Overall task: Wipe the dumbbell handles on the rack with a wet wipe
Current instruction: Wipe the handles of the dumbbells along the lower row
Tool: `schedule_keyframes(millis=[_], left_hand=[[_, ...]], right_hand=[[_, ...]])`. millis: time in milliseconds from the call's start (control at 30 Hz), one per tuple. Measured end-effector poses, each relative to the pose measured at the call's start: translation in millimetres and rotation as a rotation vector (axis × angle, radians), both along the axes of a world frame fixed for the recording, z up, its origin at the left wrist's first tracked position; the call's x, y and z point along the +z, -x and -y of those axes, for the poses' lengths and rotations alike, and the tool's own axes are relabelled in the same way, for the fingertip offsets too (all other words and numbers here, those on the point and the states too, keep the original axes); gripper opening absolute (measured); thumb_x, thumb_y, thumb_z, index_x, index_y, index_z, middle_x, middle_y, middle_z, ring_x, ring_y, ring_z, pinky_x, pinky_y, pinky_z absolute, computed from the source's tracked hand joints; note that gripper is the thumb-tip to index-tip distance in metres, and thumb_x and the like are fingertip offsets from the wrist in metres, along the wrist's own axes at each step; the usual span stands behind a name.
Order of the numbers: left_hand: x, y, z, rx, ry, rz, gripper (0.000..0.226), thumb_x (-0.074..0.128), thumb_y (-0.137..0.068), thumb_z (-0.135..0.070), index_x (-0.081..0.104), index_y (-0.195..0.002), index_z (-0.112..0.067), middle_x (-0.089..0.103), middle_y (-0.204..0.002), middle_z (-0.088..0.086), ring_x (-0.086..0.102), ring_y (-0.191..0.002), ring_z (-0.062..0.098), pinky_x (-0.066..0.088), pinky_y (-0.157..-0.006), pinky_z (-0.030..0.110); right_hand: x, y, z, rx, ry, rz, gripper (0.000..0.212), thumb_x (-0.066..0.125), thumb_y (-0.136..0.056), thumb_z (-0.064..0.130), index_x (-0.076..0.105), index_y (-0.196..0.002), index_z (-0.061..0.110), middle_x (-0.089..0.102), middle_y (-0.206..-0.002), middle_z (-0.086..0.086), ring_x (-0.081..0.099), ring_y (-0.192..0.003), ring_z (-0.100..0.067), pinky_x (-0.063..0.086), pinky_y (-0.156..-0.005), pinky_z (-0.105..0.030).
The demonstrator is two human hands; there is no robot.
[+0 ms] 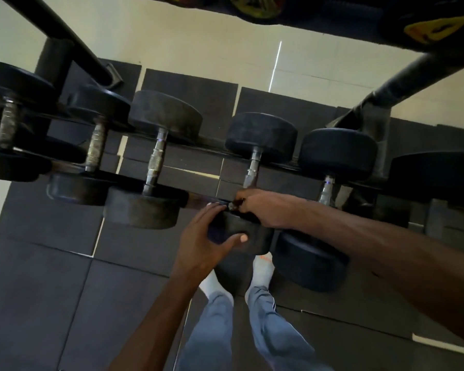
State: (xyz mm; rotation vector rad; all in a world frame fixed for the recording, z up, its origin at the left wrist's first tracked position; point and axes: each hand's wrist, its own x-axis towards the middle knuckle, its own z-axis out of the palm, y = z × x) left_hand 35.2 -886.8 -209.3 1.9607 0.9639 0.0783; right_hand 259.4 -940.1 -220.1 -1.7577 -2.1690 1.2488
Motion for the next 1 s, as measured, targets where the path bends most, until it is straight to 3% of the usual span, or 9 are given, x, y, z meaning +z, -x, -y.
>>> schedule_keyframes(millis=[100,267,433,533,633,767,867,933,1000], left_hand=[[-3.0,0.5,0.6,0.006,-0.011,0.024,0.082,0.083,-0.069,-0.057,0.062,-0.137,-0.017,0.052,-0.142,-0.013,0.042,-0.135,-0.005,0.027,-0.106,0.0],[-4.1,0.4,-0.4,0.024,-0.019,0.087,0.077,0.087,-0.069,-0.049,0.064,-0.133,-0.015,0.054,-0.137,-0.013,0.04,-0.128,-0.023,0.03,-0.105,0.001],[-3.7,0.9,-2.0,0.024,0.02,0.109,0.078,0.083,-0.069,-0.063,0.063,-0.133,-0.024,0.057,-0.137,-0.017,0.048,-0.131,-0.009,0.038,-0.108,0.011],[-6.2,0.1,-1.9,0.029,0.015,0.098,0.076,0.087,-0.069,-0.058,0.065,-0.132,-0.02,0.062,-0.138,-0.008,0.054,-0.133,0.006,0.047,-0.111,0.03],[-5.6,1.8,-0.7,0.043,0.028,0.085,0.078,0.091,-0.069,-0.05,0.064,-0.135,-0.018,0.061,-0.142,-0.005,0.052,-0.135,0.007,0.046,-0.113,0.031],[-3.8,1.4,-3.2,0.034,0.036,0.078,0.078,0.09,-0.069,-0.05,0.063,-0.135,-0.019,0.06,-0.142,-0.006,0.05,-0.135,0.004,0.042,-0.114,0.024],[-3.3,1.2,-4.4,0.032,0.049,0.081,0.079,0.09,-0.069,-0.053,0.063,-0.135,-0.02,0.059,-0.142,-0.007,0.05,-0.135,0.005,0.044,-0.114,0.029],[-3.4,0.4,-4.0,0.026,0.06,0.083,0.08,0.087,-0.069,-0.06,0.063,-0.135,-0.021,0.06,-0.141,-0.006,0.052,-0.134,0.006,0.046,-0.112,0.033],[-4.1,0.1,-3.3,0.029,0.07,0.088,0.08,0.081,-0.068,-0.065,0.062,-0.134,-0.023,0.06,-0.141,-0.006,0.053,-0.133,0.008,0.048,-0.111,0.037]], right_hand=[[2.4,1.6,-10.8,0.064,-0.003,0.077,0.02,0.053,-0.098,0.014,0.072,-0.097,0.008,0.064,-0.106,-0.009,0.061,-0.098,-0.022,0.048,-0.086,-0.029],[-3.1,8.1,-21.7,-0.06,0.036,0.1,0.022,0.049,-0.093,0.024,0.068,-0.09,0.014,0.065,-0.094,-0.004,0.065,-0.086,-0.021,0.058,-0.076,-0.041],[-3.6,9.3,-12.2,-0.103,0.033,0.036,0.02,0.052,-0.095,0.021,0.071,-0.096,0.017,0.065,-0.1,-0.001,0.063,-0.093,-0.018,0.055,-0.085,-0.039],[6.4,-2.0,-6.3,0.008,-0.002,0.013,0.022,0.052,-0.095,0.011,0.072,-0.103,0.013,0.062,-0.111,-0.003,0.06,-0.105,-0.019,0.052,-0.093,-0.037],[6.5,-10.6,-4.7,0.0,-0.073,0.06,0.031,0.04,-0.097,0.018,0.07,-0.107,0.014,0.058,-0.114,-0.001,0.058,-0.106,-0.016,0.05,-0.096,-0.035],[4.1,-30.6,-13.4,-0.268,-0.259,0.193,0.019,0.043,-0.093,0.004,0.061,-0.091,0.011,0.05,-0.098,0.0,0.049,-0.086,-0.016,0.047,-0.074,-0.036],[10.4,-13.4,-8.7,-0.167,-0.141,0.129,0.015,0.043,-0.099,0.026,0.053,-0.092,0.018,0.052,-0.096,0.003,0.049,-0.08,-0.007,0.046,-0.072,-0.025],[6.9,2.8,-5.9,0.077,-0.049,0.116,0.023,0.036,-0.098,0.042,0.053,-0.094,0.027,0.056,-0.104,0.004,0.052,-0.087,-0.007,0.049,-0.082,-0.028],[7.3,-2.5,-7.9,-0.002,0.028,0.04,0.033,0.033,-0.092,0.052,0.056,-0.093,0.029,0.058,-0.103,0.003,0.055,-0.09,-0.011,0.049,-0.084,-0.035]])
